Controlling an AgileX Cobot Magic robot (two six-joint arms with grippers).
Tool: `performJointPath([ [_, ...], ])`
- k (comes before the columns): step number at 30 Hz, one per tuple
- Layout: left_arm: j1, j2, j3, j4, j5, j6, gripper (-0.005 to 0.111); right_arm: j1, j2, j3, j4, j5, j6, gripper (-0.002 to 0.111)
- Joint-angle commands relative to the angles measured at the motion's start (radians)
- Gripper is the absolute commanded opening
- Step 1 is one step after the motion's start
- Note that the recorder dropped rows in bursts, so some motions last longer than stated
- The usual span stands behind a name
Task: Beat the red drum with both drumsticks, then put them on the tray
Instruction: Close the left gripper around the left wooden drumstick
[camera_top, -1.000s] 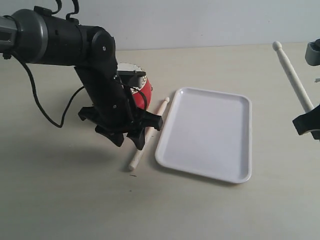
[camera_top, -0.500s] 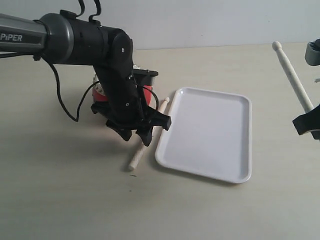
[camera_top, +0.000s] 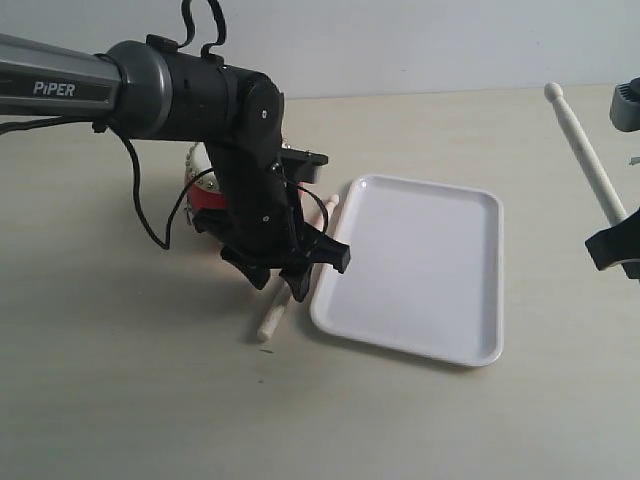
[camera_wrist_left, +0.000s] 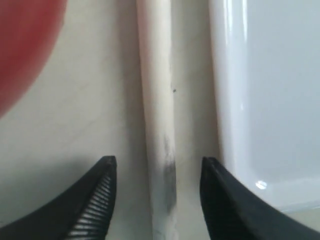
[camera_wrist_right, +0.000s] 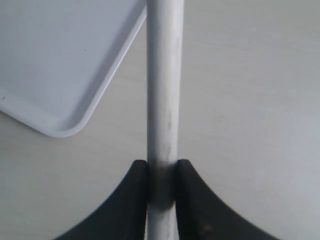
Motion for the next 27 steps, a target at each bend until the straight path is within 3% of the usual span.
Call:
performJointPath([
  [1,-0.004,0.002,-0.005,-0.010,0.001,-0.001,0.050,0.003,-0.001,-0.005,0.002,-0.010,-0.007,0.000],
  [27,-0.004,0.048,-0.005,-0.060,0.022,-0.002,0.050,0.003,-0.001,-0.005,-0.002,-0.014,-0.007,0.000],
])
